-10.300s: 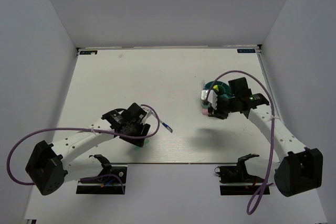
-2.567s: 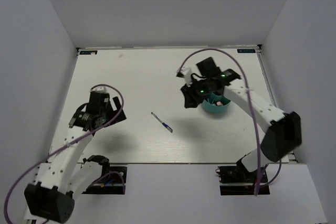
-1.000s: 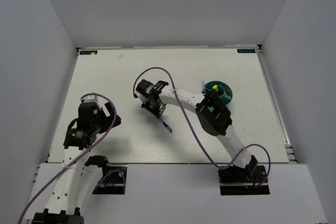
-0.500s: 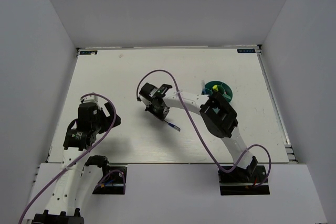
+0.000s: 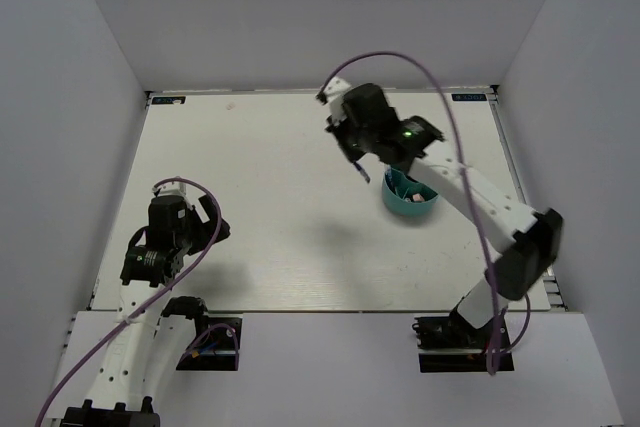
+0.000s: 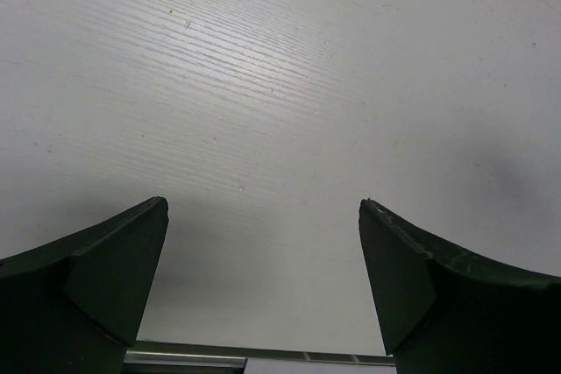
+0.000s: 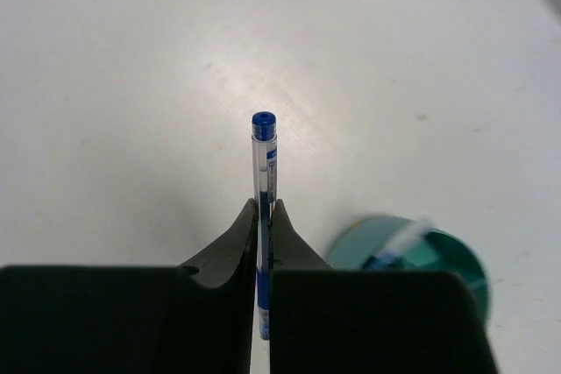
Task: Sort the stationery into containers
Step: Place the pen in the storage box.
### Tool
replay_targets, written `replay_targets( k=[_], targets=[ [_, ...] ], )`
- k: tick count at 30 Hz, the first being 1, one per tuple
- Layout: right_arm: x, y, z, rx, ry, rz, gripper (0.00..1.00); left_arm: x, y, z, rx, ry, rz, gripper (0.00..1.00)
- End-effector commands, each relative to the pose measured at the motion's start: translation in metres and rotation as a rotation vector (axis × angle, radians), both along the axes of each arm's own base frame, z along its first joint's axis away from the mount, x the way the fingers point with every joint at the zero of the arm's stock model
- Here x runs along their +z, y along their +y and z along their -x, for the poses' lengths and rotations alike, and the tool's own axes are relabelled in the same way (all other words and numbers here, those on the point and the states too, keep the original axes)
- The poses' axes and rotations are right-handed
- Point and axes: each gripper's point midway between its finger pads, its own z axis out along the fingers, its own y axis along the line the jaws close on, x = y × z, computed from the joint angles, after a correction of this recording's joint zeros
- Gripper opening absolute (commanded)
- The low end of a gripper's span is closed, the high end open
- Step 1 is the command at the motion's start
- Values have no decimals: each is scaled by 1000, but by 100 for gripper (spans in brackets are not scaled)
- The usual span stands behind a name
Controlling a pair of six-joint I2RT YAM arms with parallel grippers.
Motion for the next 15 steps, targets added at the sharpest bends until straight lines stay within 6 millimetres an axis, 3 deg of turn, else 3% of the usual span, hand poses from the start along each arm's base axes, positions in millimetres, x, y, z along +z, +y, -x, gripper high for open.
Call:
replay_targets(
  k=[1,2,3,4,6,9,12,13,15],
  targets=[
    [46,-37,-23,-115,-186,-86,0,1,3,-3,7,-15,-14,100],
    [49,-49,-20,-138,-215,-97,0,1,3,-3,8,-15,-13,100],
    [63,-51,-28,-165,-270,-144,0,1,3,-4,9,-16,-14,100],
    [72,-76,-39,-248,-300,-146,0,0,3,-3,7,-9,-12,100],
    [85,-87,-51,-296,-354,-183,0,-2,3,-3,6,1,-12,100],
    [91,-115,-76,-383,-405,-196,0,-4,3,-4,4,10,-15,100],
    [72,-123,-90,-389,-398,-190,0,-5,3,-3,5,16,-19,100],
    [74,-122,-97,-390,-420,-213,0,-5,3,-4,7,19,-19,100],
    [50,-130,-105,-395,-394,-200,0,-6,4,-3,8,23,-24,100]
  ],
)
